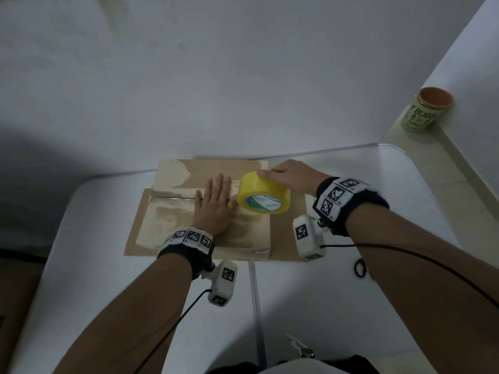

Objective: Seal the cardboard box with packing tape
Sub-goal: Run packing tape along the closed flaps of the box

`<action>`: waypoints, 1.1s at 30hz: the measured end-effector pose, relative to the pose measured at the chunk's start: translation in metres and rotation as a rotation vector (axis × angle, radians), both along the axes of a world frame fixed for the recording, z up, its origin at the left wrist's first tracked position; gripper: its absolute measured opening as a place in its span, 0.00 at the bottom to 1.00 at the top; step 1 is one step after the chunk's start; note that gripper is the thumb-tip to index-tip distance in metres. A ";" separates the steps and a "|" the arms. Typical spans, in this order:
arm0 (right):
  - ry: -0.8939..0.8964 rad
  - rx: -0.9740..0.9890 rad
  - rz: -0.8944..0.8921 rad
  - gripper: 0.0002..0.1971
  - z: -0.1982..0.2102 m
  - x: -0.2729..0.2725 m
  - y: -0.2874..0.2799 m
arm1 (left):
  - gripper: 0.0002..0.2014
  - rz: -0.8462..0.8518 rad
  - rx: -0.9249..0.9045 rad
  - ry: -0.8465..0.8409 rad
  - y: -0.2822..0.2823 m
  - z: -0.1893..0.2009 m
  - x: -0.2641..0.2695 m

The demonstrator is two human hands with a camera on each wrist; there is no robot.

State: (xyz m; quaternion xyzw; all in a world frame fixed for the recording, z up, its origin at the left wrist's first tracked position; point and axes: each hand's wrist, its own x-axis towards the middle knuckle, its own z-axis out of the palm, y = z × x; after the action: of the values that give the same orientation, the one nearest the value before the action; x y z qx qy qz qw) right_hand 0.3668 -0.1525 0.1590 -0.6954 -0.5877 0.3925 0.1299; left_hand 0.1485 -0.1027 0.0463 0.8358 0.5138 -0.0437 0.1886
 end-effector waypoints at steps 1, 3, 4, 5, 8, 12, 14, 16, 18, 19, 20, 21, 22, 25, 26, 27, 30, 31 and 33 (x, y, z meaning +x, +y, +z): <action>0.048 -0.015 -0.020 0.25 -0.002 0.003 -0.004 | 0.30 -0.005 0.001 0.004 0.000 -0.001 0.000; 0.095 -0.013 -0.024 0.19 -0.008 0.005 -0.011 | 0.30 -0.005 0.012 0.006 0.000 -0.003 0.002; 0.093 -0.008 -0.017 0.18 -0.009 0.005 -0.013 | 0.30 -0.005 0.017 0.008 0.000 -0.004 0.002; 0.073 -0.005 -0.013 0.19 -0.009 0.005 -0.011 | 0.30 -0.003 0.017 0.008 0.000 -0.005 0.002; -0.065 0.008 -0.011 0.27 -0.007 0.017 -0.009 | 0.31 0.020 0.012 0.001 0.000 -0.006 0.003; -0.320 -0.042 -0.017 0.27 -0.020 0.051 -0.025 | 0.32 0.027 0.015 0.004 -0.001 -0.007 0.006; -0.373 -0.060 -0.043 0.26 -0.033 0.059 -0.035 | 0.33 0.032 0.022 0.003 -0.001 -0.006 0.006; -0.368 -0.085 -0.064 0.25 -0.043 0.059 -0.039 | 0.33 0.035 0.033 0.005 -0.001 -0.007 0.005; -0.355 -0.110 -0.082 0.26 -0.048 0.057 -0.039 | 0.33 0.034 0.042 0.010 -0.002 -0.008 0.005; -0.357 -0.116 -0.091 0.26 -0.049 0.056 -0.039 | 0.33 0.034 0.039 0.011 -0.002 -0.007 0.006; -0.366 -0.118 -0.101 0.27 -0.051 0.057 -0.038 | 0.33 0.035 0.034 0.010 -0.001 -0.007 0.006; -0.377 -0.125 -0.108 0.28 -0.053 0.056 -0.037 | 0.33 0.037 0.028 0.007 -0.001 -0.007 0.006; -0.387 -0.132 -0.111 0.28 -0.057 0.055 -0.036 | 0.33 0.038 0.022 0.007 -0.001 -0.006 0.005; -0.422 -0.167 -0.103 0.27 -0.067 0.051 -0.031 | 0.33 0.036 0.013 0.018 0.001 -0.006 0.005; -0.433 -0.171 -0.097 0.27 -0.072 0.050 -0.029 | 0.33 0.036 0.017 0.015 0.001 -0.007 0.006; -0.446 -0.181 -0.094 0.28 -0.074 0.048 -0.029 | 0.33 0.036 0.022 0.011 0.001 -0.007 0.006; -0.483 -0.189 -0.071 0.27 -0.081 0.038 -0.023 | 0.34 0.038 0.050 0.008 0.001 -0.010 0.006; -0.499 -0.194 -0.064 0.26 -0.081 0.034 -0.022 | 0.34 0.036 0.061 0.010 0.000 -0.011 0.006; -0.530 -0.188 -0.055 0.25 -0.084 0.026 -0.017 | 0.33 0.034 0.070 0.013 0.001 -0.012 0.005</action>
State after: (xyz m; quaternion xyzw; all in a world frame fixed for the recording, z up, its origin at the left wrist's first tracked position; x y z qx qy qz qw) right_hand 0.3929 -0.1700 0.0751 -0.7985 -0.5432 0.2459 -0.0829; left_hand 0.1534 -0.1019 0.0342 0.8327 0.5304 -0.0277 0.1565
